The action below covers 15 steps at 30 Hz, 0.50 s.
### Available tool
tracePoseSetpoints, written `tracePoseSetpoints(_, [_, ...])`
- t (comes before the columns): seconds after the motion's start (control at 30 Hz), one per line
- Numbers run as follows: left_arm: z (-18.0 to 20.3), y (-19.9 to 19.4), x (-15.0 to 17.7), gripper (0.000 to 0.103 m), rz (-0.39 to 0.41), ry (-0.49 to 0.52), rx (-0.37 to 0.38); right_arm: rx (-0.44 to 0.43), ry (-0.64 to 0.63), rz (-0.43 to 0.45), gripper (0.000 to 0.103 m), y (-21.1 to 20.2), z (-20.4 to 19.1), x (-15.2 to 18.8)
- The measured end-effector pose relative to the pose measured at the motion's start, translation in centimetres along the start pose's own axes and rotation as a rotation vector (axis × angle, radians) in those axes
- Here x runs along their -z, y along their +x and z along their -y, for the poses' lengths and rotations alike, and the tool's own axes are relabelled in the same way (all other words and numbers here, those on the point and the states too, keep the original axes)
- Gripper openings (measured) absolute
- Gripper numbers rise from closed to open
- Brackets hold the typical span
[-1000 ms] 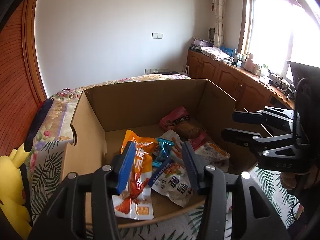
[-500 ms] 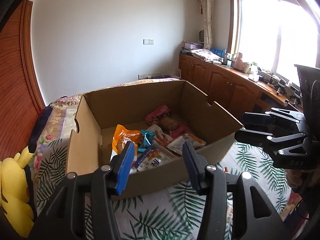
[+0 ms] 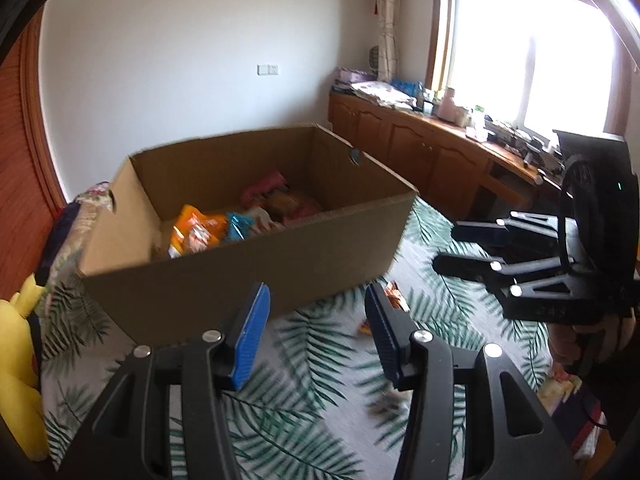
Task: Organize snacks
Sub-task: 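Move both tools back toward the brown wrapper and white milk-bar pack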
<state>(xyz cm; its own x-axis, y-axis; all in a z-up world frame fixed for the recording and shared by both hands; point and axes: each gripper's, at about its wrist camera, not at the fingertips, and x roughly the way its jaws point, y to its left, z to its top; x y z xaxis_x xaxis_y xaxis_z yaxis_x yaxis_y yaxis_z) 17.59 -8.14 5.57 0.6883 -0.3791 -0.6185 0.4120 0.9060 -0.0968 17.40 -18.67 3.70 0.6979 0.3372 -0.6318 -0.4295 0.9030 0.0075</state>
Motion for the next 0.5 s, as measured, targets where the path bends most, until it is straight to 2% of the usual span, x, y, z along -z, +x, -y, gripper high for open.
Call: tracePoseSetpoints(0.5, [4.6, 4.4, 5.2, 0.049, -0.158, 0.048, 0.084, 0.012, 0.036, -0.071, 0.054, 1.4, 1.3, 3.5])
